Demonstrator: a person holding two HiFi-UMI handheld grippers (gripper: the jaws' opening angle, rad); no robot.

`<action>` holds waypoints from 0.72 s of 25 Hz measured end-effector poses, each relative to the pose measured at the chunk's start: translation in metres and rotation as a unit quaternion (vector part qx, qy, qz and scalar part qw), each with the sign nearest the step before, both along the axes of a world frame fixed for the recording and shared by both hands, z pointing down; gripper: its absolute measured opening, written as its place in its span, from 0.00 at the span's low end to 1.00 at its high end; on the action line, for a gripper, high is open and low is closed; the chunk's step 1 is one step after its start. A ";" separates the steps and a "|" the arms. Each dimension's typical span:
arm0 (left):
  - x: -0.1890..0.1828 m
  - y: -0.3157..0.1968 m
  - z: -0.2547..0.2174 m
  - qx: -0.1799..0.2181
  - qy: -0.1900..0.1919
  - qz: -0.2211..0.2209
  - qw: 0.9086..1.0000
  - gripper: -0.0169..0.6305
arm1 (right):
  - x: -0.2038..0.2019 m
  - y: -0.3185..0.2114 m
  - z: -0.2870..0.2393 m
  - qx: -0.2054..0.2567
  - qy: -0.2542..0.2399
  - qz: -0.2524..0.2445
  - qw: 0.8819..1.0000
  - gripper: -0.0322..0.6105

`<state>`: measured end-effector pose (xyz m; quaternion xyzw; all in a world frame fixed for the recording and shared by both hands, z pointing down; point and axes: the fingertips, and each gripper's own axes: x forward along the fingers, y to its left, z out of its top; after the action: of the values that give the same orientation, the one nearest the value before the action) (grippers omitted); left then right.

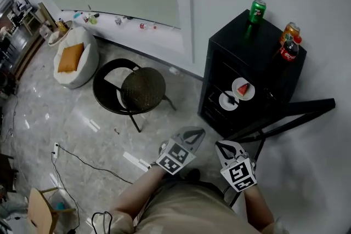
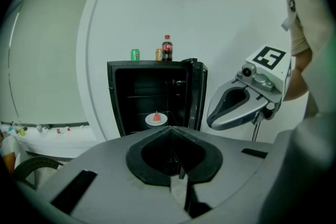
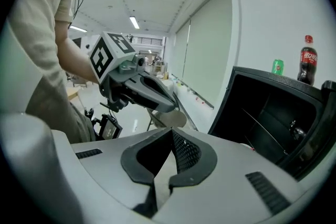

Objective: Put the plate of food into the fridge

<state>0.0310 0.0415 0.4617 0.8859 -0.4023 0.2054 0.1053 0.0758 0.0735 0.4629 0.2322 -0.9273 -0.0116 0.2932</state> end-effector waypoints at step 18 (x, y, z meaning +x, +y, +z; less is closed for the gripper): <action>-0.111 0.046 -0.029 0.033 0.016 -0.071 0.997 0.04 | -0.110 0.036 -0.036 0.020 -0.012 -0.083 0.996 0.08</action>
<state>-0.0797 0.0879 0.4330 0.8613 -0.4691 0.1696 0.0966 -0.0343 0.1099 0.4268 0.1606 -0.9464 -0.0513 0.2756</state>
